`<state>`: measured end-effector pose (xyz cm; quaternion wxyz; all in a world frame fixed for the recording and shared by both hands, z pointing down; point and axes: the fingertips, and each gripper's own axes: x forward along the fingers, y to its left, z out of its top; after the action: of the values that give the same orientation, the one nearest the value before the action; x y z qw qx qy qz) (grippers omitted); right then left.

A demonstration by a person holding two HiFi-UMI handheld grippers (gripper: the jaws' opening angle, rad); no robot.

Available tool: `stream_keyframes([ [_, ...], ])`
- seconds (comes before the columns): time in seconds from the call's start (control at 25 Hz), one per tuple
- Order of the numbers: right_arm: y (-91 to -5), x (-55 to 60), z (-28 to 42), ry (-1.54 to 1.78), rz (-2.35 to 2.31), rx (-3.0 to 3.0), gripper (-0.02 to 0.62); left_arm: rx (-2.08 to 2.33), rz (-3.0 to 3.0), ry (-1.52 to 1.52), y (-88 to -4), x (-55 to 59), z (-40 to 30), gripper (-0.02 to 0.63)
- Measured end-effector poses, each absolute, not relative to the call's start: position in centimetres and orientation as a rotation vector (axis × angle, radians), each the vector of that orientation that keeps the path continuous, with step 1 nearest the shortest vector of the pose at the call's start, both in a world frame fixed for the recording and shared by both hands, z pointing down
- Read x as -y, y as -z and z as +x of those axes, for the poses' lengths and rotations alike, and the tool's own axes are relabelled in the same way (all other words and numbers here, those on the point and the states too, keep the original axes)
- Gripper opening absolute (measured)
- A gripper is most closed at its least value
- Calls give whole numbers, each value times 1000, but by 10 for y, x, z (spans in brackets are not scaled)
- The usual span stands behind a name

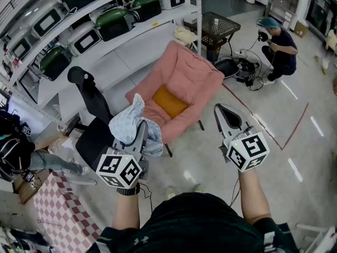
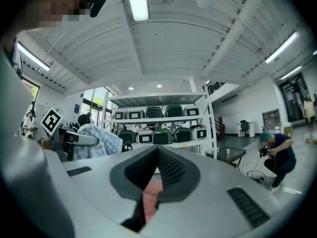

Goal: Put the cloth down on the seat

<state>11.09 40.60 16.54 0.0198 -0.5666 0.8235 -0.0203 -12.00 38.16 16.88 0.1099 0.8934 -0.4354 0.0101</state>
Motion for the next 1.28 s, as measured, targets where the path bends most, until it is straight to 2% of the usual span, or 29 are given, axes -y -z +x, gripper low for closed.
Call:
stream_keyframes([
  [0.68, -178, -411, 128, 80, -1704, -2593, 5, 1297, 2625, -54, -177, -388, -94, 80],
  [1.28, -205, -394, 173, 164, -1681, -2579, 5, 1296, 2595, -236, -235, -347, -53, 81],
])
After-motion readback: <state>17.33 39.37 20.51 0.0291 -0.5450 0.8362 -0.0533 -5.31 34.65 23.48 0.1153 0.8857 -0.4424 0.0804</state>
